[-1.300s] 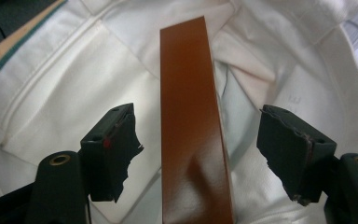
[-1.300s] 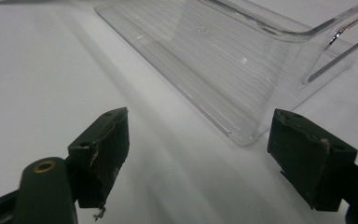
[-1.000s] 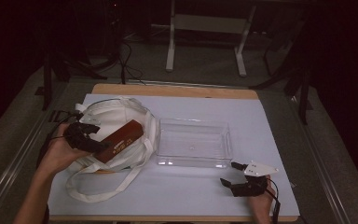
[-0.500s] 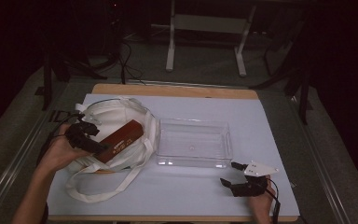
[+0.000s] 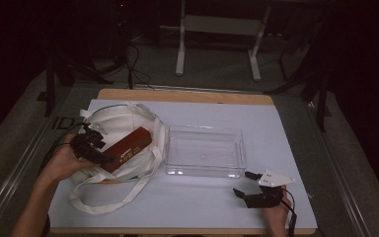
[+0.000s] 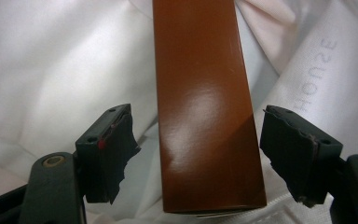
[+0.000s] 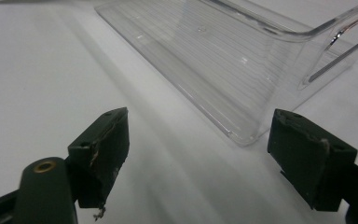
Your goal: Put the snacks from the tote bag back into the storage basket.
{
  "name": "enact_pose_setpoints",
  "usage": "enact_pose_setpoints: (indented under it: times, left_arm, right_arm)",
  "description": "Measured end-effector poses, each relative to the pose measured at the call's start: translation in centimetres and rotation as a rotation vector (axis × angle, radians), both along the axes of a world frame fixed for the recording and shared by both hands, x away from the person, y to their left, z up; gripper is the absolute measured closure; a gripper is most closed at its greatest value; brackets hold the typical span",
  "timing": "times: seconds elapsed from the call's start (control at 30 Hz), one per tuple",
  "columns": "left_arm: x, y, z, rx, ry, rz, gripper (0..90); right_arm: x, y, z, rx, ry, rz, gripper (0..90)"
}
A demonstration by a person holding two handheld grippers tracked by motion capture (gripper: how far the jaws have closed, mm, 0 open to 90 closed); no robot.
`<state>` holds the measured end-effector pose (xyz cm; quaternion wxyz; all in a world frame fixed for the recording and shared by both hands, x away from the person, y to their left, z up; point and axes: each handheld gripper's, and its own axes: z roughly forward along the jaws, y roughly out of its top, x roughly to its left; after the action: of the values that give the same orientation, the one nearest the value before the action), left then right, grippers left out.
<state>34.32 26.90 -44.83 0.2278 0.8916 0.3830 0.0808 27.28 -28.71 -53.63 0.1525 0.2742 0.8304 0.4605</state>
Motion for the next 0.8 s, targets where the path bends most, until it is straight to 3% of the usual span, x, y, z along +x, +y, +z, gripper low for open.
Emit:
enact_pose_setpoints:
  times: [0.1, 0.4, 0.8]
  left_arm:
    - [0.11, -0.04, -0.3, -0.001, 0.039, 0.003, 27.8]
    - [0.35, -0.27, -0.71, 0.011, 0.085, -0.007, 35.5]
    - [0.9, -0.97, -1.05, 0.078, 0.141, -0.017, 36.7]
  right_arm:
    - [0.0, 0.02, -0.01, 0.0, 0.0, 0.0, 20.6]
    - [0.01, 0.02, -0.01, 0.0, 0.0, 0.001, 20.6]
    - [0.03, 0.01, -0.01, 0.0, 0.001, 0.002, 20.6]
